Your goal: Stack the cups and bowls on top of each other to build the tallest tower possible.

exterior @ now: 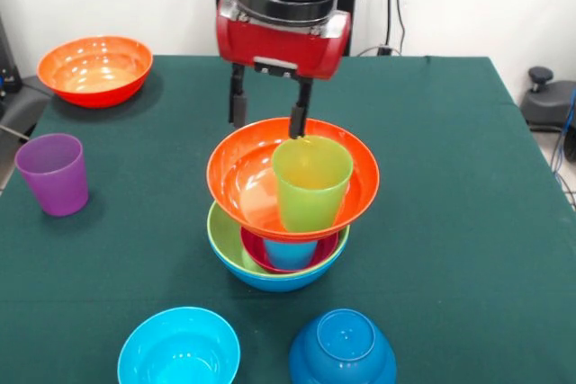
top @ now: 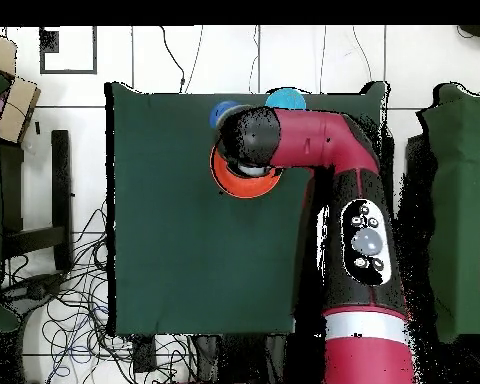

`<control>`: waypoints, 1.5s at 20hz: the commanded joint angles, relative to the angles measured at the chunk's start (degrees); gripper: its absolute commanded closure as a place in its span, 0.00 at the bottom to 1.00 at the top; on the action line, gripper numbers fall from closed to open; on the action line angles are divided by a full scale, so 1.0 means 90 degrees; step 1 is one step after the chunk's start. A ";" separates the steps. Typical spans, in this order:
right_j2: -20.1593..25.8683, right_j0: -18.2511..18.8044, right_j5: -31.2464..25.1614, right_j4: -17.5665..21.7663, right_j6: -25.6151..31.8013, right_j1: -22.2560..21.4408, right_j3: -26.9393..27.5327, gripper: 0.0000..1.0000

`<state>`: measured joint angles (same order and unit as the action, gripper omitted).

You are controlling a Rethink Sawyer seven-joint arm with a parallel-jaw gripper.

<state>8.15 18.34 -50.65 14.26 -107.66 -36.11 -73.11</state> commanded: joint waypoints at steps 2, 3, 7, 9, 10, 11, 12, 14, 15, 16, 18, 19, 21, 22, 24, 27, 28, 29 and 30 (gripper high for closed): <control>0.0977 0.0457 0.0386 -0.0183 0.0954 0.0149 -0.1119 0.00; 0.1039 0.0543 0.0405 -0.0226 0.0992 0.0123 -0.1202 0.00; 0.1214 0.0826 0.0604 -0.0148 0.1111 0.0016 -0.1505 0.00; 0.1340 0.0983 0.0663 -0.0106 0.1169 -0.0046 -0.1668 0.00; 0.1413 0.1074 0.0683 -0.0103 0.1201 -0.0090 -0.1777 0.00; 0.1486 0.1158 0.0671 -0.0104 0.1238 -0.0138 -0.1869 0.00; 0.1564 0.1257 0.0688 -0.0101 0.1263 -0.0208 -0.2002 0.00; 0.1693 0.1438 0.0627 -0.0107 0.1346 -0.0402 -0.2230 0.00; 0.1781 0.1579 0.0612 -0.0125 0.1410 -0.0540 -0.2408 0.00; 0.1868 0.1721 0.0597 -0.0144 0.1474 -0.0678 -0.2586 0.00; 0.2033 0.2005 0.0449 -0.0205 0.1617 -0.1017 -0.2924 0.00; 0.2119 0.2151 0.0369 -0.0231 0.1690 -0.1198 -0.3086 0.00; 0.2302 0.2449 0.0246 -0.0265 0.1829 -0.1508 -0.3383 0.00; 0.2391 0.2593 0.0252 -0.0268 0.1878 -0.1629 -0.3544 0.00; 0.2583 0.2894 0.0279 -0.0245 0.1948 -0.1871 -0.3883 0.00; 0.2768 0.3247 0.0495 -0.0031 0.1988 -0.2153 -0.4343 0.00; 0.2825 0.3373 0.0685 0.0133 0.1984 -0.2159 -0.4493 0.00; 0.2851 0.3500 0.0941 0.0343 0.1946 -0.2127 -0.4673 0.00; 0.2895 0.3643 0.1281 0.0579 0.1870 -0.2060 -0.4869 0.00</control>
<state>27.63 47.86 -46.80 13.28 -107.66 -51.98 -103.77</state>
